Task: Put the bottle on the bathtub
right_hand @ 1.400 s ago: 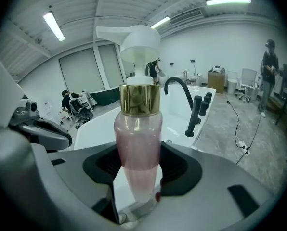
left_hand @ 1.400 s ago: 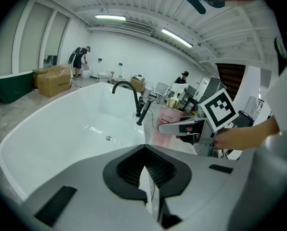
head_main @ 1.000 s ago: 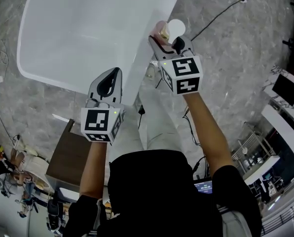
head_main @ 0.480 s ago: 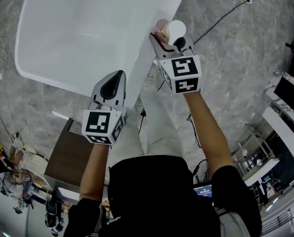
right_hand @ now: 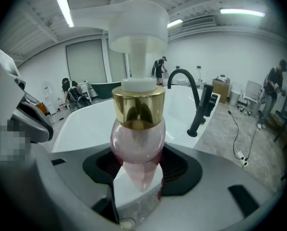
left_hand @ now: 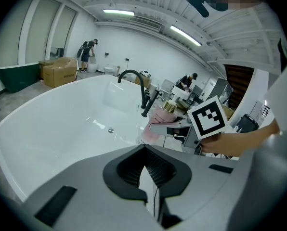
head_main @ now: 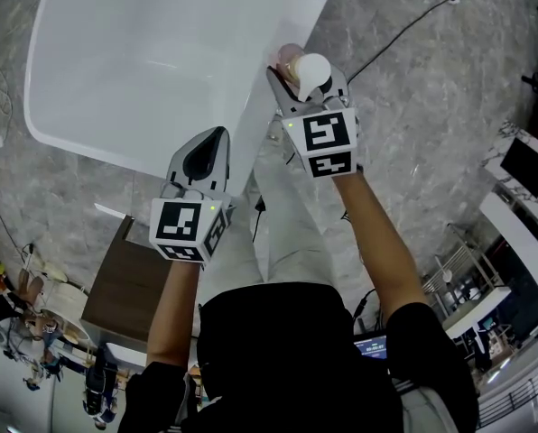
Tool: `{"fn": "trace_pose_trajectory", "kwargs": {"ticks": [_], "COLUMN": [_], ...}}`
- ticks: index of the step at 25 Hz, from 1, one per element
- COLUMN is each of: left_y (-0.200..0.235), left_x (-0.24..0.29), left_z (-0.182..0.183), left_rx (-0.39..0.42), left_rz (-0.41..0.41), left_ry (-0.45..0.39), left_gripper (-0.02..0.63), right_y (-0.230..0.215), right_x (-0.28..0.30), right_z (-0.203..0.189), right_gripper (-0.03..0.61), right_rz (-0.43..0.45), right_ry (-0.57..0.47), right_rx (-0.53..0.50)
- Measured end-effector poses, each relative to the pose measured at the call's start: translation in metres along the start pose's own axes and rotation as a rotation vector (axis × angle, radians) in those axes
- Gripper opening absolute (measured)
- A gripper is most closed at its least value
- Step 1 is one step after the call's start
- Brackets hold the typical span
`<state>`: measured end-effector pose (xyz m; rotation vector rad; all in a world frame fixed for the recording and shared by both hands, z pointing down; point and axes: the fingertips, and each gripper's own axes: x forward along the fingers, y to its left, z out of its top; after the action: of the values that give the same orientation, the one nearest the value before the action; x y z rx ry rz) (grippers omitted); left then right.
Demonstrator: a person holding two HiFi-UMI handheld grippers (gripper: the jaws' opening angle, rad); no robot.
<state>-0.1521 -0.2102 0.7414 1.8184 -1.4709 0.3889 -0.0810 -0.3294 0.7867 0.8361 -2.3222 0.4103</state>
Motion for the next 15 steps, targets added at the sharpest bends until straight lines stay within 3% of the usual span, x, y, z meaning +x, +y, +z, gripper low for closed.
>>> {"fn": "trace_pose_trajectory", "kwargs": {"ticks": [6,15], "left_y": [-0.007,-0.011], "left_x": [-0.002,-0.006], "left_z": [0.003,0.014], "left_rx": [0.0,0.004], "left_rz": [0.002,0.005], "left_ry": [-0.004,-0.017], "left_gripper": [0.011,0.011], "right_y": [0.004,0.006], "right_x": [-0.004,-0.005], "right_z": [-0.002,-0.004], "right_gripper": [0.241,0.241], "right_rz": [0.005,0.02], "right_ry": [0.002,0.025], "right_rx": [-0.04,-0.019]}}
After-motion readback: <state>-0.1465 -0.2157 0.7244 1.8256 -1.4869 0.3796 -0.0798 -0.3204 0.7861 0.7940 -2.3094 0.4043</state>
